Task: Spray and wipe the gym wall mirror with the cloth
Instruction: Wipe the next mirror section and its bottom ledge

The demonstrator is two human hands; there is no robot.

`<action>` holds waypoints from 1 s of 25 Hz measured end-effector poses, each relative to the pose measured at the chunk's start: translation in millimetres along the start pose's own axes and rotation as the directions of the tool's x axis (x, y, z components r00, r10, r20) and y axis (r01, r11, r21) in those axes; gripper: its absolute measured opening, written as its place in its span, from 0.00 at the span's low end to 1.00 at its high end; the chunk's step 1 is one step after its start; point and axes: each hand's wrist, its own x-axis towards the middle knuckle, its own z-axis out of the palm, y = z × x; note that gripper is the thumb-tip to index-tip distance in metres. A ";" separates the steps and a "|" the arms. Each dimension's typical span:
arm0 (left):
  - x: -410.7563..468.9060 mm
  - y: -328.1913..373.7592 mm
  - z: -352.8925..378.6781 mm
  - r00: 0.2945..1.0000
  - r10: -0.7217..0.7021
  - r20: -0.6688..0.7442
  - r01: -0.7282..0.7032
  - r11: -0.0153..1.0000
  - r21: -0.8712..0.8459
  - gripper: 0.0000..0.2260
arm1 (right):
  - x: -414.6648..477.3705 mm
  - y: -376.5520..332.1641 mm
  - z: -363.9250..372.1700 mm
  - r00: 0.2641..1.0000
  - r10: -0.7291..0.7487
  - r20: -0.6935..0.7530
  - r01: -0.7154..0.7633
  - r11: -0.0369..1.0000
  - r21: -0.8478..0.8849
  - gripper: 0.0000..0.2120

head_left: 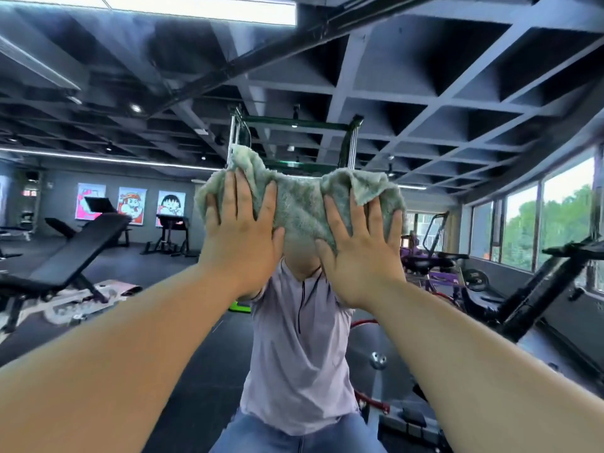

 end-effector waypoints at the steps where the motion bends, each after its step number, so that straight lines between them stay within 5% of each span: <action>1: -1.9 1.4 0.6 1.000 -0.008 -0.001 0.008 1.000 0.008 0.32 | 0.5 1.2 -0.4 1.000 -0.010 -0.008 0.010 1.000 -0.025 0.29; 7: 48.6 22.3 -30.1 0.987 -0.143 -0.079 0.133 0.985 -0.112 0.32 | 54.3 16.7 -44.9 0.992 -0.019 -0.127 0.011 0.998 -0.061 0.29; 13: 89.0 2.7 -34.6 0.989 -0.103 -0.102 0.098 0.994 -0.055 0.37 | 90.1 8.1 -47.0 0.973 0.006 -0.231 -0.010 1.000 -0.016 0.30; 20: -29.4 9.3 50.2 0.987 0.090 -0.133 -0.094 0.995 -0.027 0.37 | -23.9 -0.8 42.3 0.992 -0.021 -0.125 0.022 1.000 0.003 0.30; 25: -67.3 17.1 64.8 0.994 0.031 -0.101 -0.030 0.999 0.015 0.38 | -52.4 14.8 50.4 0.995 -0.044 -0.088 0.036 0.995 -0.090 0.33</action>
